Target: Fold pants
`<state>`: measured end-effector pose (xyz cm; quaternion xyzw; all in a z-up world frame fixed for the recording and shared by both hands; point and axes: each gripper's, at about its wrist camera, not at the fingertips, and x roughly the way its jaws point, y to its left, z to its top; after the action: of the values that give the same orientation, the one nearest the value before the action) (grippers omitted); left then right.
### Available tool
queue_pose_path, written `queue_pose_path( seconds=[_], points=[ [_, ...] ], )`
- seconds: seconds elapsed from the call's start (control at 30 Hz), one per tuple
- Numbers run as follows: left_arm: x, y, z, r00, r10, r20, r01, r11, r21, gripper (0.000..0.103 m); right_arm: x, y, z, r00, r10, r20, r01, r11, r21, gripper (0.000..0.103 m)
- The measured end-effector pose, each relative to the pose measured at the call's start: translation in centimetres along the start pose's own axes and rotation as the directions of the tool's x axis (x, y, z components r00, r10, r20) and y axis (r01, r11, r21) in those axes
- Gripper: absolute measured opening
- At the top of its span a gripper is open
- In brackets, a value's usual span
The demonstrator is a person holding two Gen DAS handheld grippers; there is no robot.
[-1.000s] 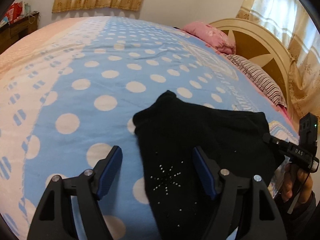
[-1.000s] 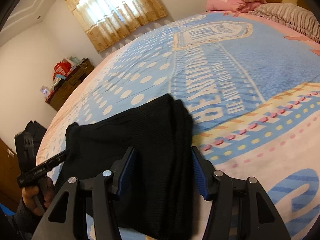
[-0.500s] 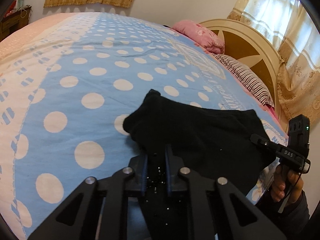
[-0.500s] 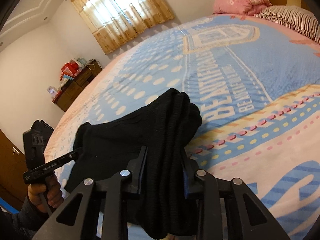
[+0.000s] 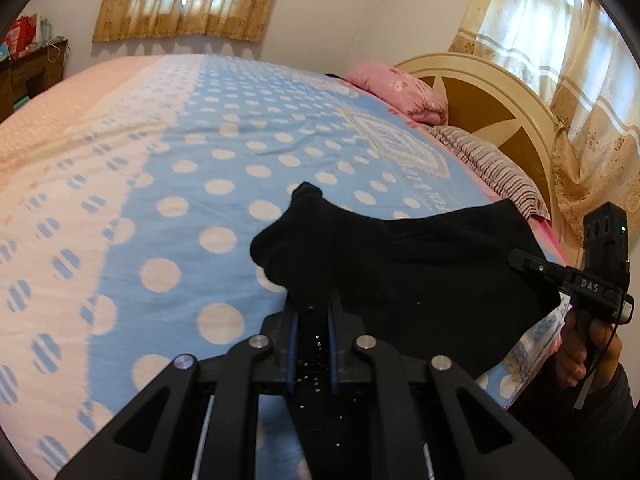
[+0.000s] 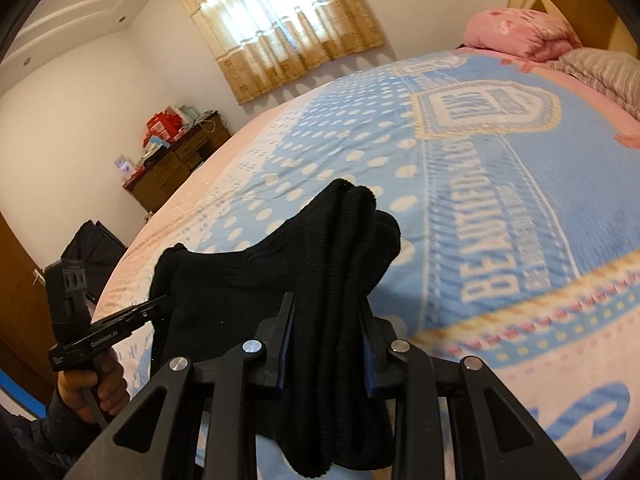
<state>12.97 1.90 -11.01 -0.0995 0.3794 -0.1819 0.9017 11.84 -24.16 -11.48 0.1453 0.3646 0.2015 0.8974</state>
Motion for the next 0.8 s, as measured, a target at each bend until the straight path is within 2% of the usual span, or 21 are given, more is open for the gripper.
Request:
queue_pose_path(
  seconds=[0.3, 0.5, 0.8],
  points=[
    [-1.8, 2.1, 1.3, 0.996, 0.073, 0.044, -0.073, 0.997, -0.006, 0.012, 3.0, 2.9, 2.4, 0.999, 0.034, -0.024, -0.036, 0.998, -0.059, 0.028],
    [-3.0, 4.0, 1.9, 0.993, 0.099, 0.066, -0.097, 0.995, -0.034, 0.012, 5.1, 4.9, 3.9, 0.998, 0.055, -0.043, -0.059, 0.994, -0.094, 0.028],
    [-5.2, 7.8, 3.0, 0.981, 0.162, 0.11, -0.153, 0.985, -0.082, 0.012, 9.5, 9.5, 7.1, 0.99, 0.114, -0.079, -0.126, 0.979, -0.16, 0.028]
  ],
)
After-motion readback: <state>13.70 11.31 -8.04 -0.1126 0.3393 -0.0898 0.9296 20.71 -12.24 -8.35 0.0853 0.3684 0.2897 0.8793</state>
